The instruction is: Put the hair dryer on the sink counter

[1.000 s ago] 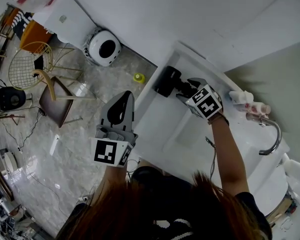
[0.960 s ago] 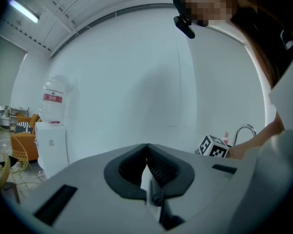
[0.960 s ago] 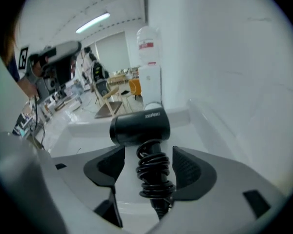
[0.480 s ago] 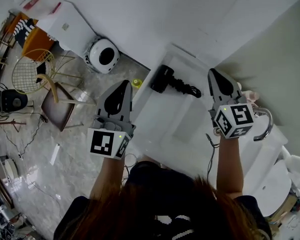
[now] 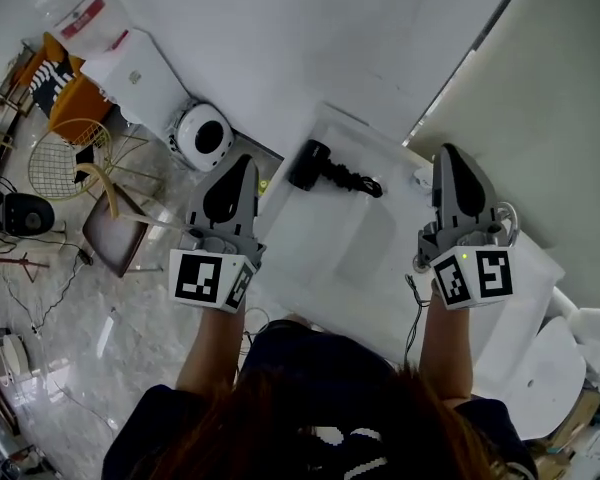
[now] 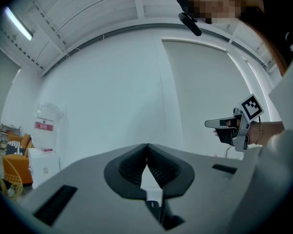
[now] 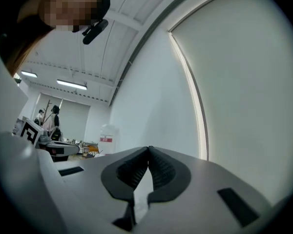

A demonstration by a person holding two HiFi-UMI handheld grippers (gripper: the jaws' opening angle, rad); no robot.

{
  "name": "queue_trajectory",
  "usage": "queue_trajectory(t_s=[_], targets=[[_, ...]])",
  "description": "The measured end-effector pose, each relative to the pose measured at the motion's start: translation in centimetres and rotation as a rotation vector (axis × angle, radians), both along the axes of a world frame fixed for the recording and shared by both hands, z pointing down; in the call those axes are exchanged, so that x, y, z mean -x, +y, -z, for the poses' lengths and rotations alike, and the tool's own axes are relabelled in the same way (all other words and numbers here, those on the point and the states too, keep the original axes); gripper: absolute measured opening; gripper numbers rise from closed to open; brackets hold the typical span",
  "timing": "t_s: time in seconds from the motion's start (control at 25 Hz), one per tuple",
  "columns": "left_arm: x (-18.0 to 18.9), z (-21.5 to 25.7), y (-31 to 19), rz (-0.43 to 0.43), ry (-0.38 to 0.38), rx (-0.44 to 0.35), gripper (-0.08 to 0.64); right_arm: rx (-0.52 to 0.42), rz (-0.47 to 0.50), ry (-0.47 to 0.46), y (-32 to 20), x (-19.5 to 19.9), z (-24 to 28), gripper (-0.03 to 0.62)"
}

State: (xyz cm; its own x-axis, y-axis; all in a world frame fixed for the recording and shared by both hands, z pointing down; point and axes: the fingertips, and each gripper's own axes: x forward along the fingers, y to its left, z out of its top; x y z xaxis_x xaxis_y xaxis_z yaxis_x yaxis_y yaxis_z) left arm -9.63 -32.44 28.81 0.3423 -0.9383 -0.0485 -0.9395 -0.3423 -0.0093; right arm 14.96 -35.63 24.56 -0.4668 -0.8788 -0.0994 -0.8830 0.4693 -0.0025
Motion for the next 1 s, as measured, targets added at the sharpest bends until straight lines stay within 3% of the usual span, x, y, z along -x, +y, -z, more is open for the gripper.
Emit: queue_trajectory(t_s=[0.76, 1.0], targets=[[-1.2, 3.5, 2.5, -0.028, 0.012, -0.068, 0.018, -0.140, -0.074, -0.064, 5.6, -0.5, 5.4, 0.012], [-1.4, 3.7, 3.3, -0.036, 0.016, -0.071, 0.018, -0.126, -0.079, -0.062, 6.4, -0.5, 5.6, 0.014]])
